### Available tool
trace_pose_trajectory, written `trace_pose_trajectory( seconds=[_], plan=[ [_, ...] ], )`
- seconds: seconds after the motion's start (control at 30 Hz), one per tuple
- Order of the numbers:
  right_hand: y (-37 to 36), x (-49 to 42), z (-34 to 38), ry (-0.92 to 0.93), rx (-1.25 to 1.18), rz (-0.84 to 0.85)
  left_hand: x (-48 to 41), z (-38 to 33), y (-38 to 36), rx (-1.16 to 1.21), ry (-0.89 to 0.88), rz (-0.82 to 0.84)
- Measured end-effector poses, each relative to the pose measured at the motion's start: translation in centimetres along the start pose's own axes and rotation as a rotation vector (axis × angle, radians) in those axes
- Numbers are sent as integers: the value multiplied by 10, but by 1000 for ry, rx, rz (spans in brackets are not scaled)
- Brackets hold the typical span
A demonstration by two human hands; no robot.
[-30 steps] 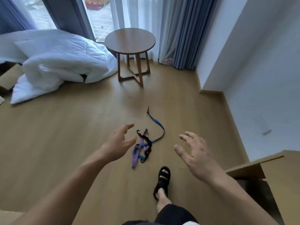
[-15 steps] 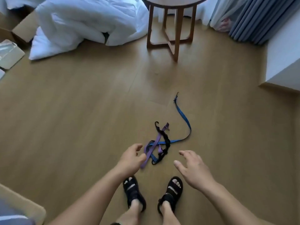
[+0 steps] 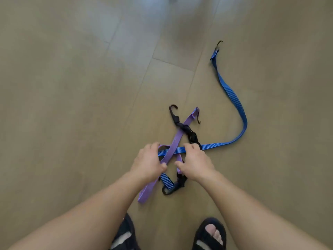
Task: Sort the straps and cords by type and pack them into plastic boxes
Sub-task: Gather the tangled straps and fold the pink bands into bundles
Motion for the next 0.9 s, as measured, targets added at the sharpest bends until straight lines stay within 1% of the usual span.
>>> trace_pose_trajectory(
  seconds=[0.1, 0.2, 0.27, 0.33, 0.4, 0.43, 0.47, 0.53, 0.63, 0.7, 0.73, 0.8, 0.9],
  plan=[
    [-34, -36, -23, -45, 114, -10, -41, -3, -39, -128, -82, -43],
    [-56, -52, -39, -15, 229, -151, -66, -7, -66, -295, -137, -158],
    [-61, -55, -46, 51, 173, -249, -74, -9, -77, -378, -161, -244],
    [-59, -53, -51, 112, 89, -369, -79, -12, -83, -412, -189, -260],
    [-54, -49, -57, 81, 45, -527, -81, -12, -81, -334, -170, -200],
    [-51, -48, -59, 19, 9, -579, -82, -11, -77, -258, -154, -159],
    [-49, -49, -61, -64, -34, -597, -82, -10, -73, -189, -142, -122],
    [-45, -52, -64, -220, -100, -540, -83, -6, -62, -123, -132, -71],
    [-47, -59, -68, -340, -144, -366, -83, 0, -47, -104, -111, -14],
    [-44, -60, -70, -347, -183, -302, -79, -1, -36, -43, -106, 12],
    [-40, -57, -71, -330, -231, -322, -73, -3, -29, 8, -106, 22],
    [-25, -43, -66, -290, -425, -430, -55, -11, -11, 149, -128, 37],
    [14, 1, -40, -263, -779, -576, -4, -33, 27, 354, -167, 93]
  ],
)
Point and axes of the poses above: each hand's wrist, its own x-axis away from the middle knuckle, its own y-axis out of the back of the hand, z = x × y, the point moved 2 cm from there along -x, towards the middle knuckle, and after that the axes turned 15 degrees about y, right-handed, at the moved point
